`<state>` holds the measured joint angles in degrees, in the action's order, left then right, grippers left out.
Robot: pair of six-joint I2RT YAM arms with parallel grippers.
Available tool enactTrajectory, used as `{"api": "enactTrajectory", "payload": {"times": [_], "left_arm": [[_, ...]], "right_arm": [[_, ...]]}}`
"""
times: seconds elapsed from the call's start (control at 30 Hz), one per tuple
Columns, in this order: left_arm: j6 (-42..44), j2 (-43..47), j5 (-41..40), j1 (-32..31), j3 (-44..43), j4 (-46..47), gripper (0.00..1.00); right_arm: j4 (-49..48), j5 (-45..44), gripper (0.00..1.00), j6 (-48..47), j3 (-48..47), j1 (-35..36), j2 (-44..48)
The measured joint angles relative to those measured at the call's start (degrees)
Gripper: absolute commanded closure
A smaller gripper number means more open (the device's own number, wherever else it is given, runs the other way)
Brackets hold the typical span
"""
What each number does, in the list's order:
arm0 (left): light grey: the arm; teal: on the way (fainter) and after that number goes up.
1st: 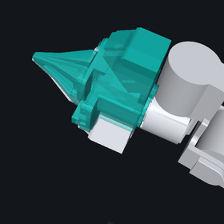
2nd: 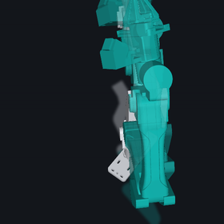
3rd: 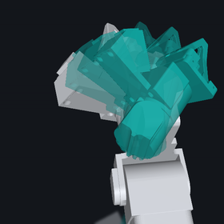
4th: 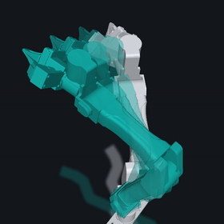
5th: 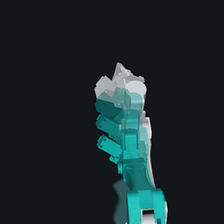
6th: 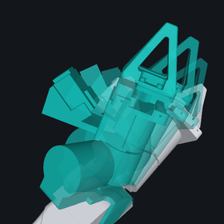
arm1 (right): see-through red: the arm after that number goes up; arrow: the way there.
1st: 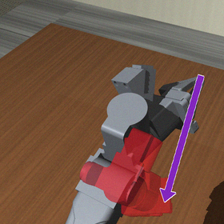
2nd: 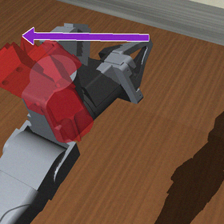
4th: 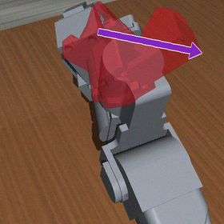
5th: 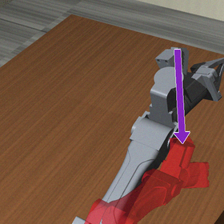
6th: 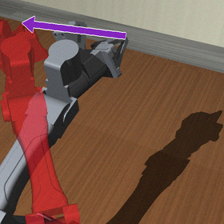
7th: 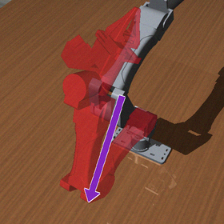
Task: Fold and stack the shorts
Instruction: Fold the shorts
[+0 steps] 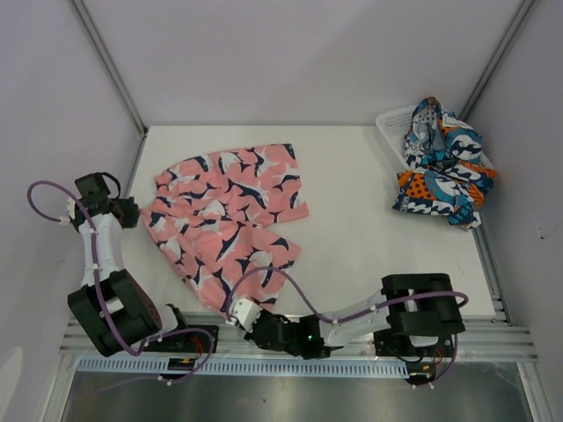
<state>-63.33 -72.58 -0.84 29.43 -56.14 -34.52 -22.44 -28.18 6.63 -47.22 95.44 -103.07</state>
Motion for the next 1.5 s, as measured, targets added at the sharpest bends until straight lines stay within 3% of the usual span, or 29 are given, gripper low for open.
{"api": "enactTrajectory", "payload": {"times": [0.3, 0.73, 1.03, 1.5], "left_arm": [[0.4, -0.6, 0.7, 0.0, 0.0, -0.6, 1.0], [-1.5, -1.0, 3.7, 0.0, -1.2, -2.6, 1.0], [-8.3, -1.2, 5.7, 0.1, -1.7, -2.5, 1.0], [-20.4, -4.0, 2.1, -1.3, -5.8, -2.6, 1.0]], "right_arm": [[6.6, 0.8, 1.0, -3.5, 2.3, -13.4, 14.4], [15.4, 8.6, 1.0, -11.0, -17.7, -40.5, 13.6], [16.3, 17.9, 1.0, -12.9, -37.1, -54.0, 0.3], [16.6, 32.8, 1.0, -14.3, -65.6, -60.6, -23.5]]}}
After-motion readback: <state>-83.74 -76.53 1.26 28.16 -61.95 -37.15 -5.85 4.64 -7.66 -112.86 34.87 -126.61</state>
